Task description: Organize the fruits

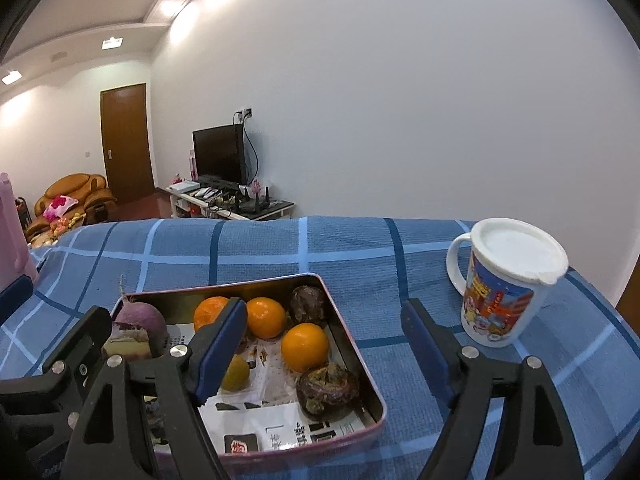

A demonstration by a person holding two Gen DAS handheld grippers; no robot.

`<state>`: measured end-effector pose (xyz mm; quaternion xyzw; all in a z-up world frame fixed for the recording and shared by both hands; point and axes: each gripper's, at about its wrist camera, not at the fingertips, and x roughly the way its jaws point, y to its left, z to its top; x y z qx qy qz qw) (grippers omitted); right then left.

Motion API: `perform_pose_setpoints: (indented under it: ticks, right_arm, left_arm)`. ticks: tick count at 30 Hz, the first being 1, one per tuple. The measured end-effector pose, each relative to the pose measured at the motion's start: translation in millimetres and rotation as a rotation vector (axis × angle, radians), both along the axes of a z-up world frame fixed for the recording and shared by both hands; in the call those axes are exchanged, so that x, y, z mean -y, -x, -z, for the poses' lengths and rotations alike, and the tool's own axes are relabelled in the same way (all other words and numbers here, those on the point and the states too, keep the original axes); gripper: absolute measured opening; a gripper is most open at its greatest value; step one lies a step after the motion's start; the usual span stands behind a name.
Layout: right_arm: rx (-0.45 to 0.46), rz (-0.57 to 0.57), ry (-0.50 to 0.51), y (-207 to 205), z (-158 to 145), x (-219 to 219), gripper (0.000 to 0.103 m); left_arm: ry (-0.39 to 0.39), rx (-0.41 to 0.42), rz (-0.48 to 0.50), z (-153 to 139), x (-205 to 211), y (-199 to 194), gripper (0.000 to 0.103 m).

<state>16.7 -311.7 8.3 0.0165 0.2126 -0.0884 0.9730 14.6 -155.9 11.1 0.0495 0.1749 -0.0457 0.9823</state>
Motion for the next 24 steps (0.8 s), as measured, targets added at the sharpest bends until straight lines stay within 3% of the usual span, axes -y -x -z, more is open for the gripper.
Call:
perform_pose_setpoints:
  ticks: [24]
  right_arm:
    - [0.137,0.073,0.023,61.2,-9.5,-9.5,0.083]
  left_arm:
    - [0.035,0.073,0.023,-5.9,-22.9,35.8,0.103]
